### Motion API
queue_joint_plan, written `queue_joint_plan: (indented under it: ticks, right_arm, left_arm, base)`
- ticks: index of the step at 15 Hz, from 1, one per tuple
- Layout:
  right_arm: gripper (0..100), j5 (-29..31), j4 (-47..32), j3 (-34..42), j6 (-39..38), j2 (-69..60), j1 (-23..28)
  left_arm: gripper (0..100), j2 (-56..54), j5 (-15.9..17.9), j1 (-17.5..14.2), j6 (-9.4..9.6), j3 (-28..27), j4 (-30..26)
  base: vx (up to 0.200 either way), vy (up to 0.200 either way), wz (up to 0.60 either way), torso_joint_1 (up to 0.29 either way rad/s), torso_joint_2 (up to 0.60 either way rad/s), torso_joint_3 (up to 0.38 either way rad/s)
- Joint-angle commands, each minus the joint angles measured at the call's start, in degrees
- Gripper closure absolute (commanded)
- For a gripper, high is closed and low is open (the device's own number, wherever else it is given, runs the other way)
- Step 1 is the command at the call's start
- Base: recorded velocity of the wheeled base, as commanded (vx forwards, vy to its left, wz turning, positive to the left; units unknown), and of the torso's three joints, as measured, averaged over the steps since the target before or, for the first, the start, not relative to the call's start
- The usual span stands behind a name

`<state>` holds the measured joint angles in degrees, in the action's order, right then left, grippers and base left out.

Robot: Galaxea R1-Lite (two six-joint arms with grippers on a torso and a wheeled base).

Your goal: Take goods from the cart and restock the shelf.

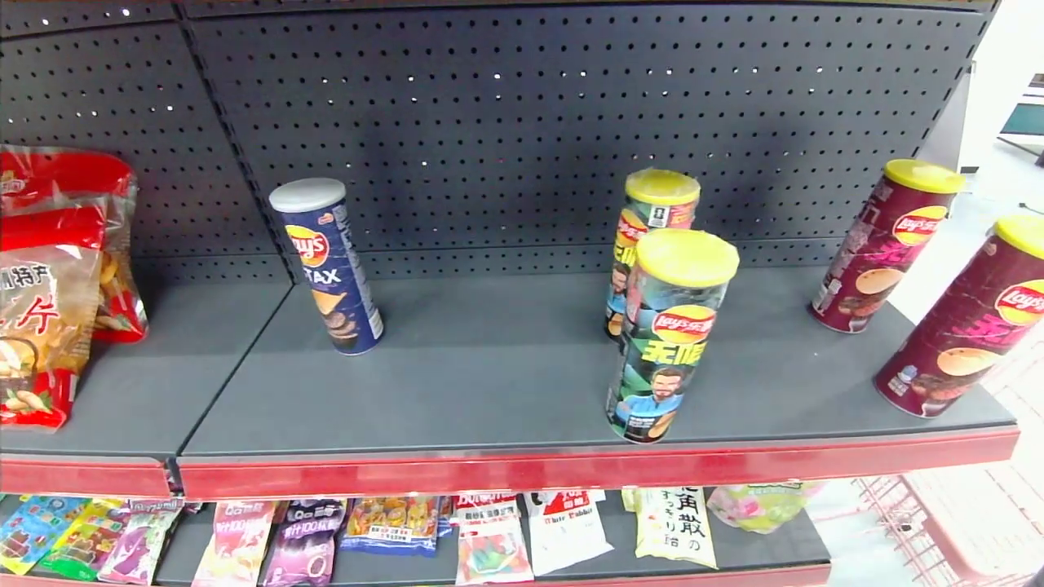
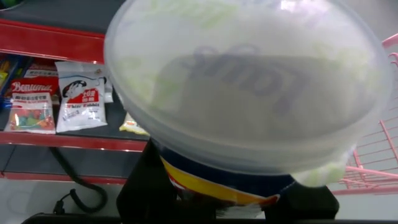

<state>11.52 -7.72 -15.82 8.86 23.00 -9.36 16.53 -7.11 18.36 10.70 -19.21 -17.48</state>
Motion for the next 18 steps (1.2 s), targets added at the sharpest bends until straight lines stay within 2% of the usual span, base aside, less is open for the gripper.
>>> queue_joint_plan:
  ticks: [1,18]
  right_arm:
    - [100,-0.1,0.0,0.0,0.0,-0.3,-0.2]
    - [100,-0.9,-0.1,0.0,0.1,-0.8,-0.3]
  left_arm:
    - [0,0.0,0.0,0.0,0.02,0.1,0.0]
    - [0,-0.5,0.0,0.0,0.02,0.8,0.0]
  base:
    - [0.0,0.2,0.0,0.007,0.0,0.002]
    - [0.0,0.2,0.0,0.003,0.0,0.003]
